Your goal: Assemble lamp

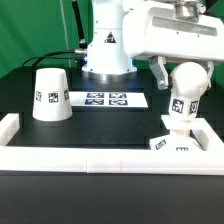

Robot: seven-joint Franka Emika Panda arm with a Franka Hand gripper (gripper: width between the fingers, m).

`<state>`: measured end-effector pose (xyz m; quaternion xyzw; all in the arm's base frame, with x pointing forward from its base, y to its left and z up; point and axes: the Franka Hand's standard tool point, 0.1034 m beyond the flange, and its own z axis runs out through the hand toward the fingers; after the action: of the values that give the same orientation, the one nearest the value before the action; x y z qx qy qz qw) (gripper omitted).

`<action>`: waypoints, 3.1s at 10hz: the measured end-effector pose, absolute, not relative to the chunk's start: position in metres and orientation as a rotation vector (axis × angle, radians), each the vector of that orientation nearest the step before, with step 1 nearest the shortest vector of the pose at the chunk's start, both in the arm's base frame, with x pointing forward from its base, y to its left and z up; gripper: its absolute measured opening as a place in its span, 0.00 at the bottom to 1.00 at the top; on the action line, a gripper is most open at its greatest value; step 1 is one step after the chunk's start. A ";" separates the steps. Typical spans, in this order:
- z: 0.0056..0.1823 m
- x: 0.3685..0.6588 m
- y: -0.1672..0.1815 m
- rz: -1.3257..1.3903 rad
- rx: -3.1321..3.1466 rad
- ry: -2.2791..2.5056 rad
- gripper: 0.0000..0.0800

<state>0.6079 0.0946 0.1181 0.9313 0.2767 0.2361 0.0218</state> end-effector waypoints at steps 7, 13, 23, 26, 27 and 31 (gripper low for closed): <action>0.134 0.619 0.093 0.701 2.895 0.857 0.87; 0.111 0.593 0.105 0.205 3.031 0.842 0.87; 0.125 0.609 0.101 0.058 3.040 0.838 0.87; 0.126 0.611 0.099 0.064 3.042 0.831 0.72; 0.126 0.611 0.099 0.064 3.043 0.827 0.72; 0.126 0.611 0.099 0.064 3.104 0.590 0.72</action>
Offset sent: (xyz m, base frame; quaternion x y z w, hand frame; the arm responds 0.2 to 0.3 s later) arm -0.0011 -0.0034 0.0089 -0.0058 -0.0150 -0.0053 0.9999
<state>0.6108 0.0993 0.1261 0.9822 0.1866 0.0202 -0.0091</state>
